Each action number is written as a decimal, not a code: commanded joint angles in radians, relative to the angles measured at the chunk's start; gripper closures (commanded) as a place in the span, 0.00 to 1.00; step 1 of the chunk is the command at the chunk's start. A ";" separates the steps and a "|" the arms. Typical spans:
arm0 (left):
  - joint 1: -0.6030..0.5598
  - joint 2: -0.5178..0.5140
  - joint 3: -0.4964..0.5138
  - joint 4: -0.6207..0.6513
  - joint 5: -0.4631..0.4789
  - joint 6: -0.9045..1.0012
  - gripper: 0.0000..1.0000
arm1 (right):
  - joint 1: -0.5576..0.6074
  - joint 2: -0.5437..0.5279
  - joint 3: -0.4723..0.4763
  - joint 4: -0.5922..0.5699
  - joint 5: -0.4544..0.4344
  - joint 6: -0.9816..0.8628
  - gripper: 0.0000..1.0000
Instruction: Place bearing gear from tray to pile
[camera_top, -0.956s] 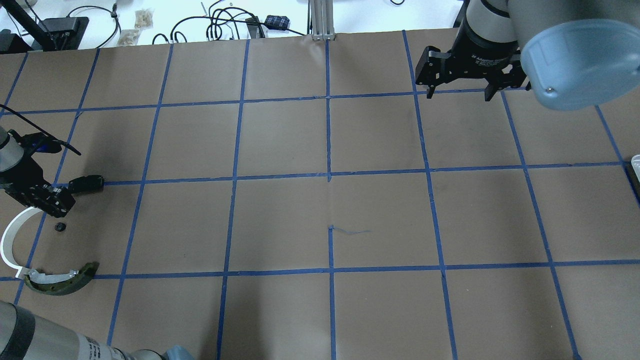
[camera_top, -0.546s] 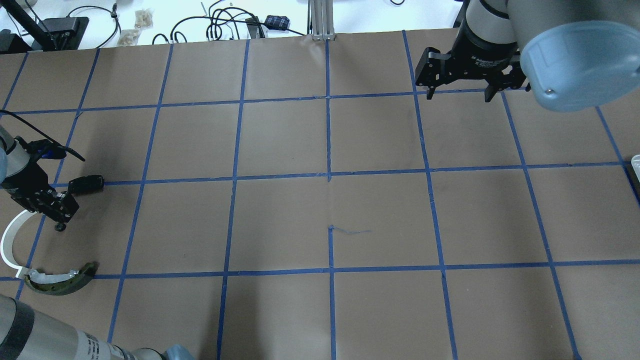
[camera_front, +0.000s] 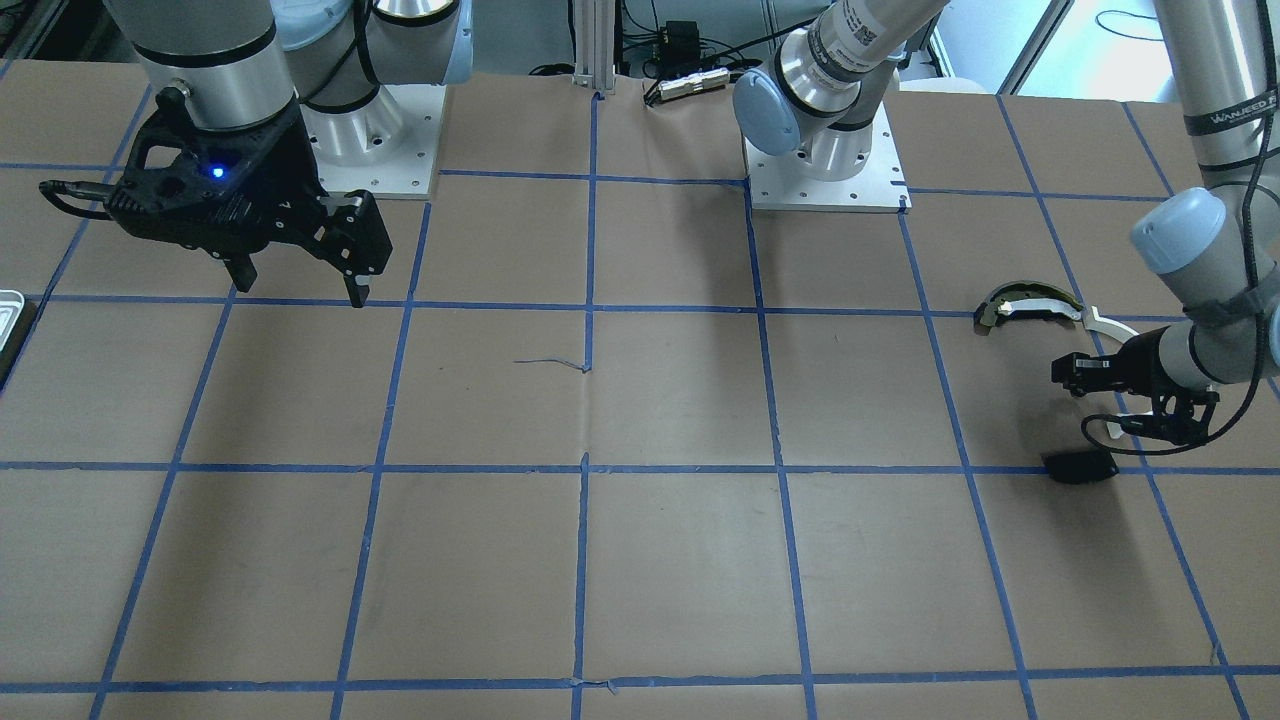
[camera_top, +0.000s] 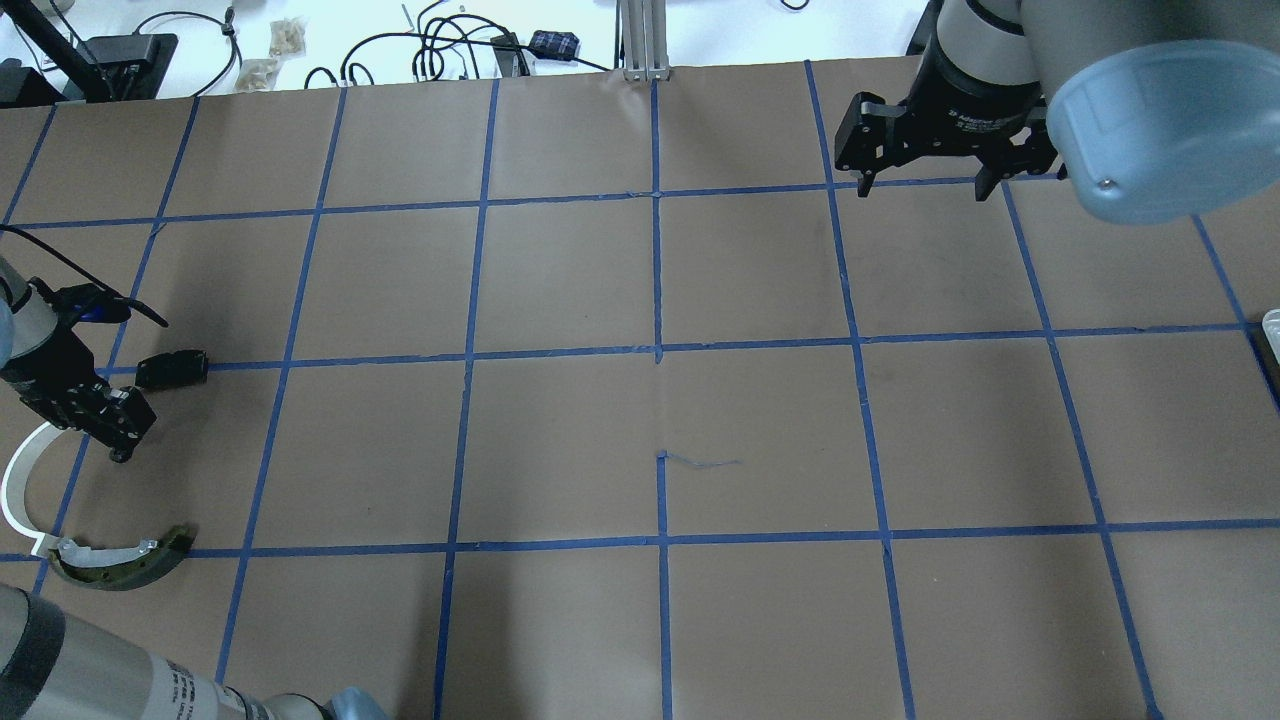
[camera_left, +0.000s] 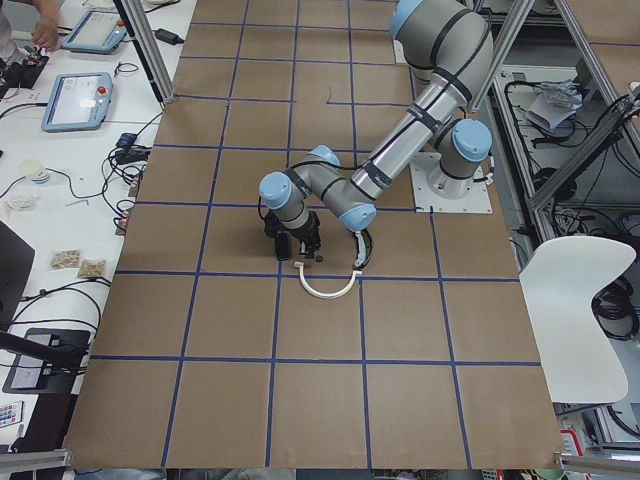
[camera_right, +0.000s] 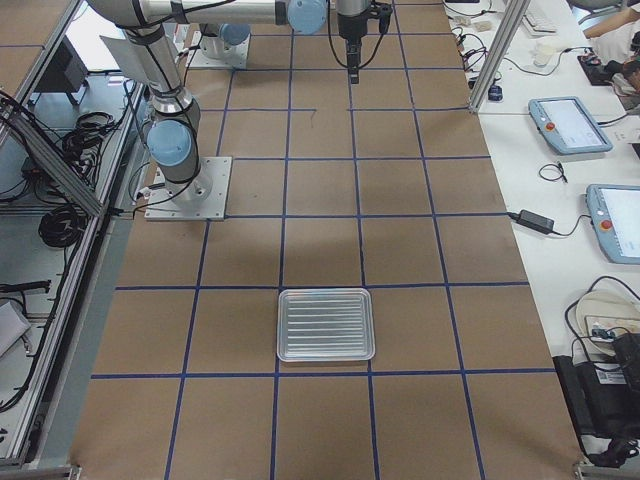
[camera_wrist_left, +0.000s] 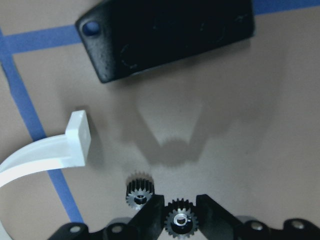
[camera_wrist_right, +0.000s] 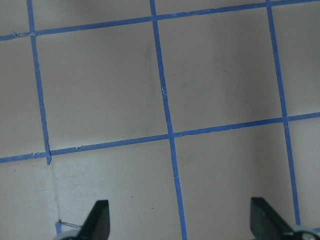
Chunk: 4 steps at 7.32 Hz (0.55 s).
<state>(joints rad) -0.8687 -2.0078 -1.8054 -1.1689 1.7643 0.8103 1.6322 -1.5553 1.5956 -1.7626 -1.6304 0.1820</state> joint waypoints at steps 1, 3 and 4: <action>0.010 -0.005 -0.003 0.000 0.003 -0.008 0.68 | 0.000 -0.002 0.001 0.002 0.004 -0.001 0.00; 0.010 -0.005 -0.002 0.000 0.003 -0.014 0.21 | 0.002 -0.026 0.003 0.026 -0.011 -0.001 0.00; 0.010 -0.005 -0.002 0.000 0.001 -0.016 0.15 | 0.000 -0.044 0.006 0.058 -0.011 0.010 0.00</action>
<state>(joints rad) -0.8592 -2.0125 -1.8072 -1.1689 1.7668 0.7976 1.6326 -1.5790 1.5992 -1.7340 -1.6366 0.1834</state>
